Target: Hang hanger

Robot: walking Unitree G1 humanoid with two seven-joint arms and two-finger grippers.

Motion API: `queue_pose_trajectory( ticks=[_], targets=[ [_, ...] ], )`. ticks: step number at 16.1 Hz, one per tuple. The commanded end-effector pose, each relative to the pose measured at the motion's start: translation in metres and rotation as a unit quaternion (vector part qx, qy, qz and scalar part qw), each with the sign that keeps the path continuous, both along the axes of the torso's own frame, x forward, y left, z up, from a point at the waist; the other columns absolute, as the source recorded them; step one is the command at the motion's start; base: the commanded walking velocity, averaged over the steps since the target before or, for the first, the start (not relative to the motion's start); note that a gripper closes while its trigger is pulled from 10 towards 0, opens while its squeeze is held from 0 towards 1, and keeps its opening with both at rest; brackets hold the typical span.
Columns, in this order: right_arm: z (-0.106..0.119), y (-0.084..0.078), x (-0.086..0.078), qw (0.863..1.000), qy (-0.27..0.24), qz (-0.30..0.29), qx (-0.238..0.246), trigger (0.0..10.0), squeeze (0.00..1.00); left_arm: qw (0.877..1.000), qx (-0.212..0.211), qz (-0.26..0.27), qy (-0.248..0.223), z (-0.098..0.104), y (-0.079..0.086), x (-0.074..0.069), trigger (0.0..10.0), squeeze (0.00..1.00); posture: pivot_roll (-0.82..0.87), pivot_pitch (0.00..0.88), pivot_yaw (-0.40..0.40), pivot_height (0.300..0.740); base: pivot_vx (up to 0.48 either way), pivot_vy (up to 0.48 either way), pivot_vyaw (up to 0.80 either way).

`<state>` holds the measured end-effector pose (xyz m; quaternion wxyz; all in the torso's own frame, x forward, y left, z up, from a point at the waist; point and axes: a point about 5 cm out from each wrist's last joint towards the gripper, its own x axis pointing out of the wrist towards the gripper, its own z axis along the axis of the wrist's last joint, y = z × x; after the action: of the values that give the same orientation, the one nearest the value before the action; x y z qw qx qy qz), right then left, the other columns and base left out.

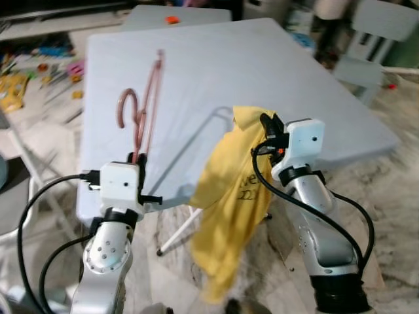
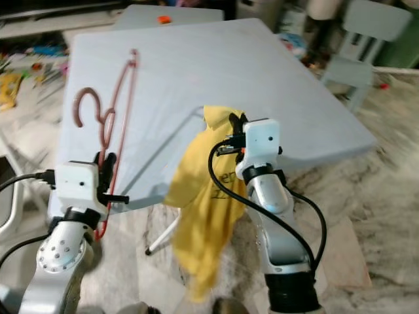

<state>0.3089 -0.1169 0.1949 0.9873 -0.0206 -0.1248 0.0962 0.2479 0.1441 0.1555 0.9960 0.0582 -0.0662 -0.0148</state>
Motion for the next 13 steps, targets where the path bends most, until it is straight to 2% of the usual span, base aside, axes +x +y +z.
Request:
queue_pose_trajectory(
  ticks=[1,3,8,10,11,12,13],
  targets=[
    [0.006,-0.004,0.0,1.0,-0.011,-0.009,0.003,10.0,0.0,1.0,-0.001,-0.005,-0.002,0.001,-0.003,-0.002,10.0,0.0,0.06,0.149,-0.03,0.74,0.0,0.0,0.0],
    [0.005,-0.004,0.0,1.0,-0.011,-0.006,0.001,10.0,0.0,1.0,-0.012,0.004,0.001,0.001,-0.001,-0.002,10.0,0.0,0.06,0.151,-0.031,0.74,0.0,0.0,0.0],
    [0.001,0.0,0.0,1.0,0.005,0.013,0.008,10.0,0.0,1.0,-0.003,0.015,0.004,0.0,0.001,-0.002,10.0,0.0,0.06,0.153,-0.036,0.74,0.0,0.0,0.0],
    [0.01,0.004,0.011,0.999,-0.001,0.038,0.022,10.0,0.0,1.0,0.0,0.019,0.003,0.001,0.0,-0.002,10.0,0.0,0.06,0.154,-0.04,0.74,0.0,0.0,0.0],
    [0.025,0.009,0.023,0.998,-0.019,0.062,0.012,10.0,0.0,1.0,0.002,0.021,0.001,0.001,0.0,-0.001,10.0,0.0,0.06,0.153,-0.049,0.74,0.0,0.0,0.0],
    [0.061,0.016,0.055,0.994,-0.036,0.097,0.034,10.0,0.0,1.0,0.002,0.027,-0.003,0.002,0.0,0.0,10.0,0.0,0.07,0.153,-0.059,0.74,0.0,0.0,0.0],
    [0.081,0.02,0.069,0.992,-0.049,0.112,0.034,10.0,0.0,1.0,0.001,0.03,-0.005,0.003,0.001,0.0,10.0,0.0,0.07,0.153,-0.065,0.74,0.0,0.0,0.0]
  ],
)
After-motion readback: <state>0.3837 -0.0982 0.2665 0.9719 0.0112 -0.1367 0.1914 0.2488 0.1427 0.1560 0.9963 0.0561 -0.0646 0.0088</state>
